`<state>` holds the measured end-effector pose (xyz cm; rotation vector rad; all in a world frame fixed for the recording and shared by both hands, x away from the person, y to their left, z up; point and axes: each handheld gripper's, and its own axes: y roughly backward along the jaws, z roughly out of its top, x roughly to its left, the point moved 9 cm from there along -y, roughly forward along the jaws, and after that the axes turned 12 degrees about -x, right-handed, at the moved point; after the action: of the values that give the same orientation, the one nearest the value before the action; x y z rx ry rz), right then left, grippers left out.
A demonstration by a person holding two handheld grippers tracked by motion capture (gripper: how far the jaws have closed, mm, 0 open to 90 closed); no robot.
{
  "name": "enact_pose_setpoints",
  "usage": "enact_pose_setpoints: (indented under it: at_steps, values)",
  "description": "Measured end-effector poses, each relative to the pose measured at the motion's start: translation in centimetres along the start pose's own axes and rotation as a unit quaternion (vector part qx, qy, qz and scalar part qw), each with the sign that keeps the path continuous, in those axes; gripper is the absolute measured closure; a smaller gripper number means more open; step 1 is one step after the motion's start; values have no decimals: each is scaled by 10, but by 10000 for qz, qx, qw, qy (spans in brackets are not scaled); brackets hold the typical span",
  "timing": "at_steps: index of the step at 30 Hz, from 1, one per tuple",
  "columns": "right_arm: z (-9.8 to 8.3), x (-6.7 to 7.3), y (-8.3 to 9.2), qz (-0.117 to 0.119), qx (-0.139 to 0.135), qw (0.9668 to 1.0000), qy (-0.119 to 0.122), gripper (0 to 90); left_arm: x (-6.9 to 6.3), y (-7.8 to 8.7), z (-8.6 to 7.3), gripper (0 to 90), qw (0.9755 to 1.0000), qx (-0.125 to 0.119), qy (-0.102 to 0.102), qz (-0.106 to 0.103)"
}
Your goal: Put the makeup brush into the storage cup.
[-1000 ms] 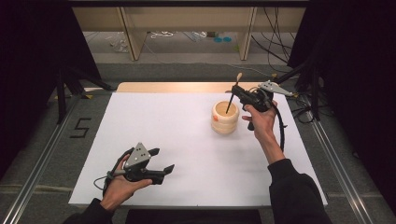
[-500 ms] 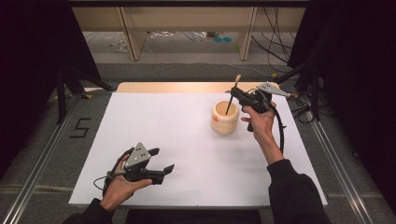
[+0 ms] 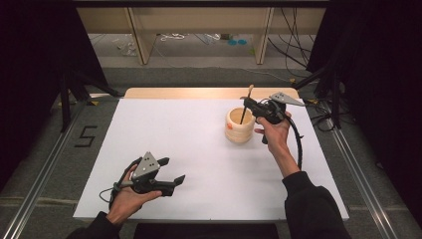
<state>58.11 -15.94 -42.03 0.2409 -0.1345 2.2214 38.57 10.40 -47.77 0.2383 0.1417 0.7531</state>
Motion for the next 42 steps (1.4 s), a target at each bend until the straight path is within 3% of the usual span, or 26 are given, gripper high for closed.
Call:
enact_pose_setpoints:
  at_steps: [16, 18, 20, 21, 23, 28, 29, 33, 42]
  values:
    - [-11, -3, 0, -26, 51, 10000, -10, 825, 0, 0, 1, 201, 10000, -14, 27, 3]
    - [-13, -4, 2, -71, 163, 9998, -59, 751, 0, 0, 1, 201, 10000, -12, 22, -2]
    - [-13, -6, 2, -172, 239, 9995, -143, 578, 0, 0, 1, 200, 10000, -9, -9, -6]
    - [-13, -7, 2, -251, 278, 9988, -301, 520, 0, 0, 1, 199, 10000, -8, -70, -29]
    - [-11, -10, 3, -356, 180, 9987, -306, 419, -1, 0, 0, 199, 10000, -8, 23, -4]
    - [-10, -13, 8, -487, 306, 9976, -388, 258, -1, 0, 1, 199, 10000, -15, 21, -5]
    - [-9, -15, 9, -595, 307, 9973, -307, 226, -1, 0, 1, 199, 10000, -13, 19, -5]
    - [-1, -12, 12, -527, 155, 9978, -359, 230, -1, 0, 1, 199, 10000, -26, 15, -20]
    - [4, -6, 20, -479, 231, 9982, -275, 226, -1, 0, 1, 199, 10000, -35, 21, -24]
